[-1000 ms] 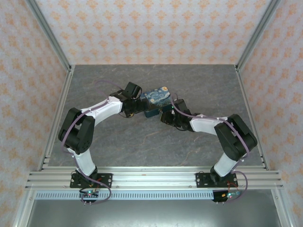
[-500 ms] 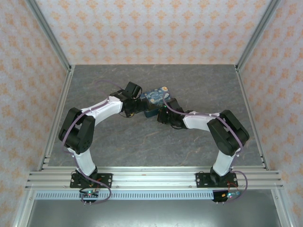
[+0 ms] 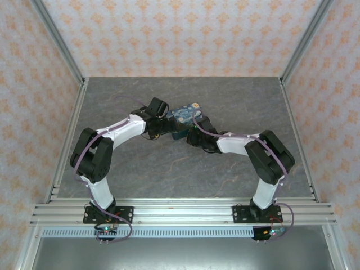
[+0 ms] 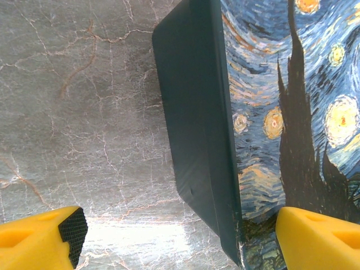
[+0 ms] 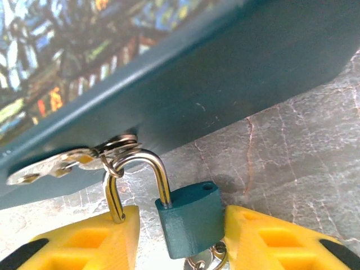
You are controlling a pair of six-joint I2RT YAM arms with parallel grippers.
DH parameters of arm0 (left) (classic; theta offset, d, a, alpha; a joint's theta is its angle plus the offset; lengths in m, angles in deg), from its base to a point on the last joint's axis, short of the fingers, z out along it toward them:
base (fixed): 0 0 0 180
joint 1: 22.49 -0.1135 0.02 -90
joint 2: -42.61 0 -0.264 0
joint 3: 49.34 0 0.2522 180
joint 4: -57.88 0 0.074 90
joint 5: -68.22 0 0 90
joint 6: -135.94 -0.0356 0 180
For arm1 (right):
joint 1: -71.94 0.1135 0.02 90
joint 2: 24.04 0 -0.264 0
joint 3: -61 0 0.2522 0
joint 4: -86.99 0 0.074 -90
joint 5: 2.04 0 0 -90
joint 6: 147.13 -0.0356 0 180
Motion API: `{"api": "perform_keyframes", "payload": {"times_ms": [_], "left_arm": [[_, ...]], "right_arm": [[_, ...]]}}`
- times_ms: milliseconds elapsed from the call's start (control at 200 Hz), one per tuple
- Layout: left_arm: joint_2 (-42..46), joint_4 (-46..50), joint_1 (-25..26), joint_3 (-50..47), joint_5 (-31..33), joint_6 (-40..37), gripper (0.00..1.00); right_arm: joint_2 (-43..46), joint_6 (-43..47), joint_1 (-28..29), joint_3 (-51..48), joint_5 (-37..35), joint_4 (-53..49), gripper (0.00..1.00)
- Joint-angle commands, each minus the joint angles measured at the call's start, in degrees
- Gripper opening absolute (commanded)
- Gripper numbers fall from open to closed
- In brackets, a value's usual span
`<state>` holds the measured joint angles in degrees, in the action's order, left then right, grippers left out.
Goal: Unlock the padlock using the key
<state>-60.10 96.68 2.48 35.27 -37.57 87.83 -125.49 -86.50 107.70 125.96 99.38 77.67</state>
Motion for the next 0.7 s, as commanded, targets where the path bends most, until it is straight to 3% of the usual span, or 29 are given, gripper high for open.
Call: {"api": "perform_keyframes", "payload": {"times_ms": [0, 180, 445, 696], "left_arm": [[-0.73, 0.63, -0.4, 0.61, 1.52, -1.06, 0.88], [-0.73, 0.74, -0.36, 0.63, 1.34, -1.29, 0.88], [-0.57, 0.82, -0.36, 0.34, 1.32, -1.11, 0.88], [-0.38, 1.04, -0.38, 0.43, 1.59, -1.02, 0.87]], "right_arm": [[3.75, 0.31, -1.38, -4.07, 2.09, 3.22, 0.45], [6.43, 1.35, -6.3, -8.75, 8.68, 8.32, 0.49], [2.84, 2.9, -9.24, -8.43, 20.76, 16.02, 0.55], [2.06, 1.5, -10.91, -9.58, 19.4, 19.79, 0.55]]}}
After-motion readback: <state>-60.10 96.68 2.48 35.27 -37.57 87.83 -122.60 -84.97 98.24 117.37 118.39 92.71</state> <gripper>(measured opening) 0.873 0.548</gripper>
